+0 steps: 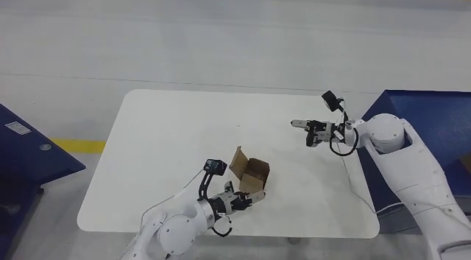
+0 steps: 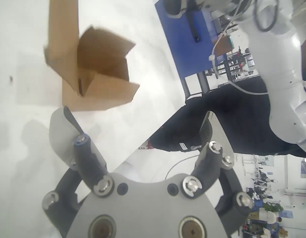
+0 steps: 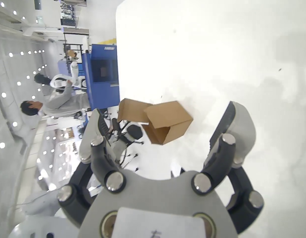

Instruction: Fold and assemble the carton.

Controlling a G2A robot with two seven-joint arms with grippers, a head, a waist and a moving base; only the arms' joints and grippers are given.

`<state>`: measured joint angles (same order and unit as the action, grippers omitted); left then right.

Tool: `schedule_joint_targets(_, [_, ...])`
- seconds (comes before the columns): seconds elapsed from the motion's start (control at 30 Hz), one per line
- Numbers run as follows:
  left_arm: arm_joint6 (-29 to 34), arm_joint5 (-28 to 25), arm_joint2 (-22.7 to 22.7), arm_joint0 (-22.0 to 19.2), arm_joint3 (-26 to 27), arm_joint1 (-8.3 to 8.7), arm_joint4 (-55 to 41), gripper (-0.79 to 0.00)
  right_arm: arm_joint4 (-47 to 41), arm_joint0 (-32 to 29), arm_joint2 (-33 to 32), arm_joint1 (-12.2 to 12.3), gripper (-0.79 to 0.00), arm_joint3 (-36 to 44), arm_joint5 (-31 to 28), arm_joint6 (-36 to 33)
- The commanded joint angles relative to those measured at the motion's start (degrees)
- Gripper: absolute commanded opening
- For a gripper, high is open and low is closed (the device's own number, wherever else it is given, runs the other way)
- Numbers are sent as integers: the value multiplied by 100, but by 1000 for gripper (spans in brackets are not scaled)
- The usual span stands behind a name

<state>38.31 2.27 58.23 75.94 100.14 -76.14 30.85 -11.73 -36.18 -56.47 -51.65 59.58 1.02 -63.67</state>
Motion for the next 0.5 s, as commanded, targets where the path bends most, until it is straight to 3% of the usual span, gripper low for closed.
schedule_joint_targets(0.0, [2,488,-192,-7,-23,-21,291,0,497,112,128,-34,0,-91,4,-80])
schedule_joint_targets(0.2, [-476,1593,-657,-161,-210,-153,671,0,986,321,506,-150,0,-209,-368,-302])
schedule_joint_targets(0.33, [-838,1928,-705,-282,-305,-246,377,0,1119,347,711,-244,0,-175,-547,-192])
schedule_joint_targets(0.47, [-1165,2285,-761,-414,-480,-280,756,0,1219,337,900,-337,0,-139,-683,-90])
